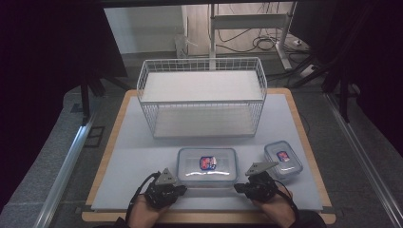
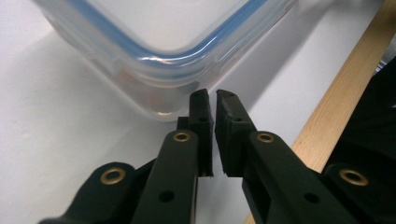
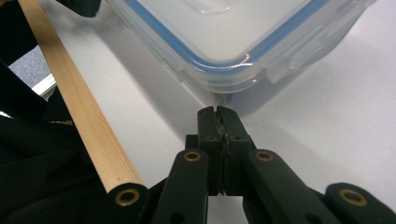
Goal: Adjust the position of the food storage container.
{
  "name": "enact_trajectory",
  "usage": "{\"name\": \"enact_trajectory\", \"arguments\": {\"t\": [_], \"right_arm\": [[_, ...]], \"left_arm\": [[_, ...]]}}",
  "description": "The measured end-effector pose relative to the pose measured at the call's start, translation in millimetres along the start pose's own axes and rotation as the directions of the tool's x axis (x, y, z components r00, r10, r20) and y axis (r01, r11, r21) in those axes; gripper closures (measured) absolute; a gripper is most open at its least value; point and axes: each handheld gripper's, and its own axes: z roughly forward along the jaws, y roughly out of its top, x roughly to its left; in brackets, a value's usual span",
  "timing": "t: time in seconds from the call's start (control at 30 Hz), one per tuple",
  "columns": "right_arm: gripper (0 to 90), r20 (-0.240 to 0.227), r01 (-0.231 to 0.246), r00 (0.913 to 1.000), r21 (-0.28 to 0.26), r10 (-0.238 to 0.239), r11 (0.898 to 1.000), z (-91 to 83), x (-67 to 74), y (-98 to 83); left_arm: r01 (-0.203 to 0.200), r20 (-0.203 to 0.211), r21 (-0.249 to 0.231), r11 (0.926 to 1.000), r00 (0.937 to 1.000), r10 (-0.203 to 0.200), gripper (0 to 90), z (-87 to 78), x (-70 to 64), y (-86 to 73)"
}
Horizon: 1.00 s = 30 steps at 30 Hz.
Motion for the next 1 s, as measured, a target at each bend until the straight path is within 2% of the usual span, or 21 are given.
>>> {"name": "enact_trajectory", "arguments": {"t": [0.07,0.1,0.2,0.27,0.33,0.37,0.4,0.47,0.53,0.6,0.63,0.73,0.83,1.0], "right_arm": [[89.1,0.008,0.006,0.9999,-0.002,-0.006,1.0,-3.8,-2.1,-0.3],[88.6,0.034,-0.002,0.9994,-0.031,0.003,1.0,-13.3,-9.7,0.3],[84.2,0.073,-0.021,0.997,-0.058,0.025,0.998,-25.2,-24.0,5.1],[78.0,0.08,-0.012,0.9966,-0.066,0.017,0.998,-28.6,-31.2,12.0],[69.6,0.093,-0.001,0.9956,-0.071,0.008,0.997,-29.8,-35.0,19.9],[69.6,0.093,-0.001,0.9956,-0.071,0.008,0.997,-29.8,-35.0,19.9],[62.8,0.098,0.015,0.9952,-0.077,-0.008,0.997,-29.7,-38.1,28.0],[56.5,0.106,0.015,0.9944,-0.104,-0.004,0.994,-28.4,-42.1,31.9],[50.1,0.106,0.007,0.9944,-0.115,0.005,0.993,-26.5,-43.6,30.0],[43.7,0.111,0.022,0.9937,-0.099,-0.011,0.995,-23.8,-42.3,25.8],[39.5,0.123,0.031,0.9923,-0.099,-0.019,0.995,-23.1,-41.6,23.7],[30.6,0.118,0.043,0.9925,-0.107,-0.03,0.993,-20.1,-40.0,17.9],[27.1,0.128,0.058,0.9907,-0.101,-0.045,0.993,-17.2,-39.9,14.7],[21.6,0.127,0.053,0.9913,-0.126,-0.037,0.991,-19.3,-41.1,13.9]], "left_arm": [[0.005,-0.001,-0.005,1.0,1.0,-0.005,83.6,-4.7,2.8,-0.3],[0.018,-0.002,-0.012,0.9998,0.9998,-0.018,80.1,-11.7,9.1,-0.3],[0.036,-0.039,-0.024,0.999,0.9985,-0.037,69.7,-21.1,22.6,1.7],[0.049,-0.054,-0.043,0.9979,0.9972,-0.051,60.0,-25.5,29.6,4.6],[0.039,-0.08,-0.05,0.998,0.9959,-0.043,50.5,-27.8,35.6,8.0],[0.039,-0.08,-0.05,0.998,0.9959,-0.043,46.0,-27.8,35.6,8.0],[0.032,-0.102,-0.064,0.9975,0.9941,-0.038,41.6,-28.7,42.6,11.2],[0.028,-0.094,-0.099,0.9947,0.9949,-0.038,34.0,-28.7,47.9,9.6],[0.029,-0.091,-0.103,0.9942,0.9951,-0.039,26.2,-28.0,50.4,5.3],[0.018,-0.097,-0.097,0.9951,0.9949,-0.028,22.7,-27.0,52.3,-0.7],[0.016,-0.103,-0.092,0.9956,0.9944,-0.026,20.3,-26.5,53.3,-3.5],[0.021,-0.114,-0.075,0.9969,0.993,-0.03,12.7,-25.4,55.1,-12.6],[0.02,-0.132,-0.064,0.9977,0.9908,-0.029,10.2,-25.0,55.1,-15.8],[0.0,-0.159,-0.1,0.995,0.9872,-0.016,7.5,-25.0,53.7,-14.5]]}}
